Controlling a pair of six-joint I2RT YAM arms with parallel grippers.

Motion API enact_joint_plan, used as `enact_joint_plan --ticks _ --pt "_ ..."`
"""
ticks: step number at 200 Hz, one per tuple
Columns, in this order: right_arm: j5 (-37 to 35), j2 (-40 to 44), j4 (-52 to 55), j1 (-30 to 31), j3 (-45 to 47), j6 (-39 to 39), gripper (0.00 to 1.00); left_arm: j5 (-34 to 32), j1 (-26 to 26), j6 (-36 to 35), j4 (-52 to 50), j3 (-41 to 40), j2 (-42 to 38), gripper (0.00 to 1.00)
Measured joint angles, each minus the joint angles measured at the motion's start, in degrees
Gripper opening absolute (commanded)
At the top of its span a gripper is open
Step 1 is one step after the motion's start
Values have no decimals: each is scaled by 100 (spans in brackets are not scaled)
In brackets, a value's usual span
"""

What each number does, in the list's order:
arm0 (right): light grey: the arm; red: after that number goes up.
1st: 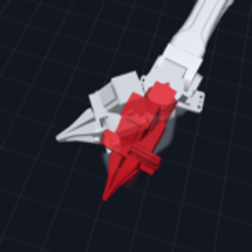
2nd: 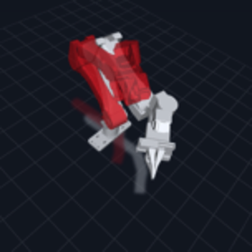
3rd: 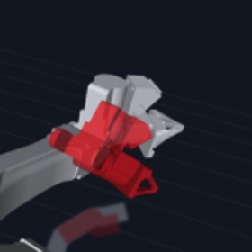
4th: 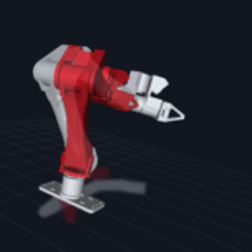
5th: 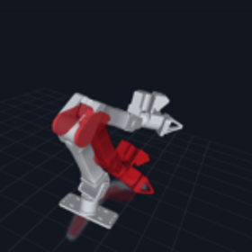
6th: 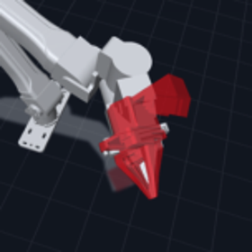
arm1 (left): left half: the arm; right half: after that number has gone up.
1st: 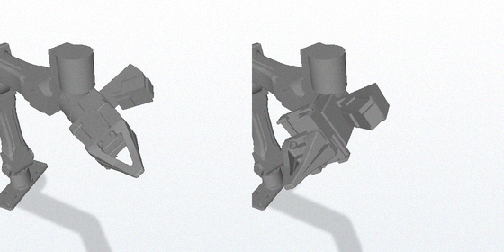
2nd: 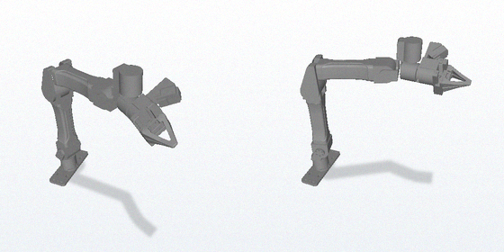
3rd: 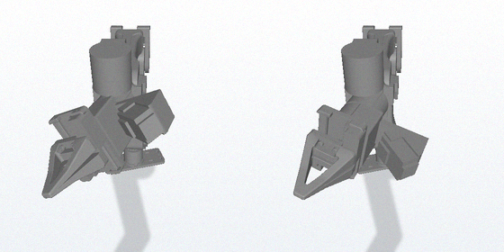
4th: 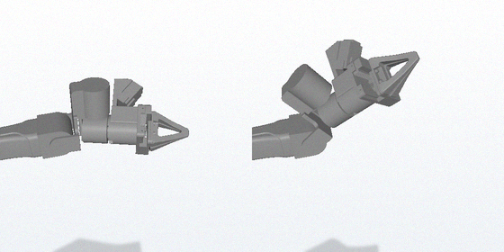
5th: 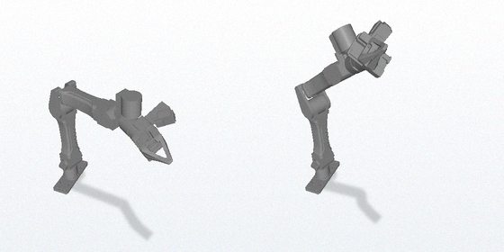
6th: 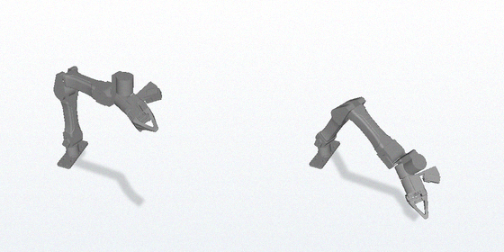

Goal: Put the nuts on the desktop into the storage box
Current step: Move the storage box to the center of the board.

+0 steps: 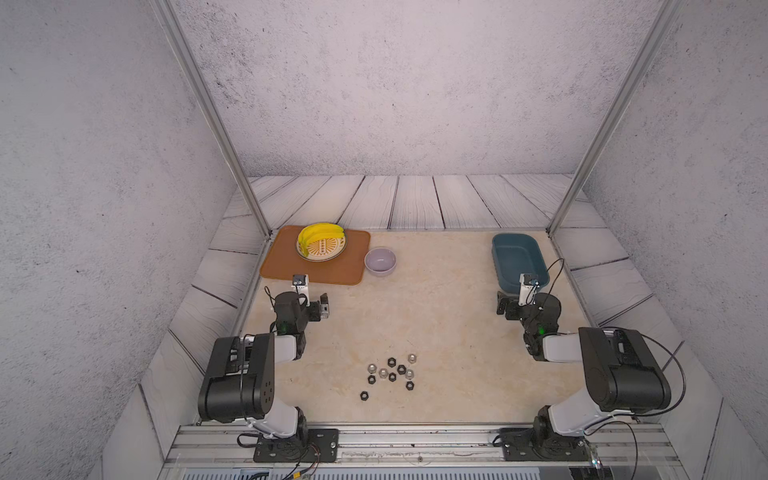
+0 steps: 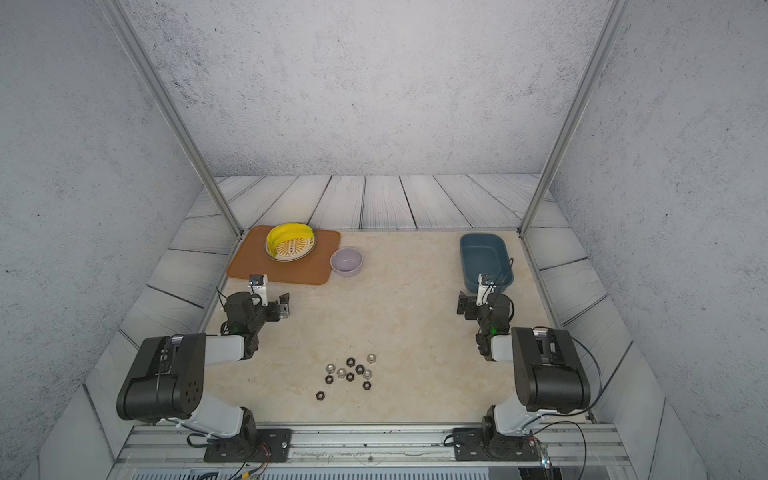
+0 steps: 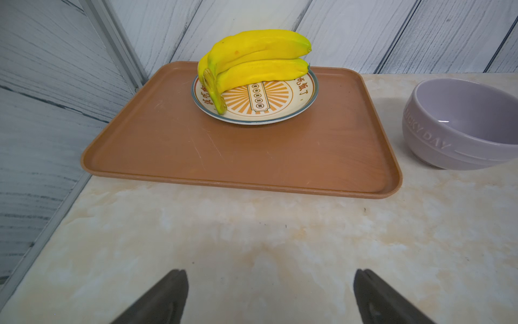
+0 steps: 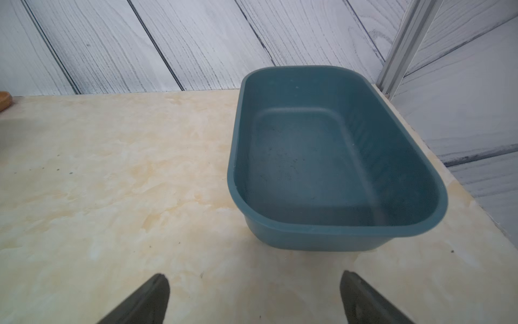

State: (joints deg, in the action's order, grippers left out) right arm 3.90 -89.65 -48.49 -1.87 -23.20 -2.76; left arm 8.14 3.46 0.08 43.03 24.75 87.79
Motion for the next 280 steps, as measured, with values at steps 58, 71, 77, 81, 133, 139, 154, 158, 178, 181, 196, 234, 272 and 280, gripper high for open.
enact_joint_plan --ticks 58,71,77,81,133,139,154,158,178,181,196,234,272,280 --pt "-2 0 4 9 0 0 99 -2 0 2 -15 2 0 98" --pt "-2 0 7 9 0 0 99 0 0 2 -17 2 0 98" --pt "0 0 7 11 0 0 99 0 0 2 -17 2 0 98" --pt "-2 0 7 11 0 0 99 0 0 2 -17 2 0 98" --pt "-2 0 9 11 0 0 99 0 0 2 -37 9 0 98" --pt "-4 0 9 11 0 0 99 0 0 2 -35 9 0 98" --pt "-4 0 7 11 0 0 99 -2 0 4 -37 9 0 98" --pt "-4 0 7 11 0 0 99 -2 0 4 -37 9 0 98" --pt "-4 0 4 11 0 0 99 -2 0 9 -37 9 0 98" --pt "-4 0 4 11 0 0 99 -2 0 9 -37 9 0 98" --pt "-4 0 4 11 0 0 99 -2 0 17 -37 9 0 99" --pt "-221 0 -120 11 17 -70 99 -24 0 24 -37 9 0 98" --pt "-586 387 -179 11 302 -186 99 -96 -11 35 -227 20 -129 98" --pt "-634 632 -33 9 321 -197 99 -94 -26 31 -363 28 -258 98"
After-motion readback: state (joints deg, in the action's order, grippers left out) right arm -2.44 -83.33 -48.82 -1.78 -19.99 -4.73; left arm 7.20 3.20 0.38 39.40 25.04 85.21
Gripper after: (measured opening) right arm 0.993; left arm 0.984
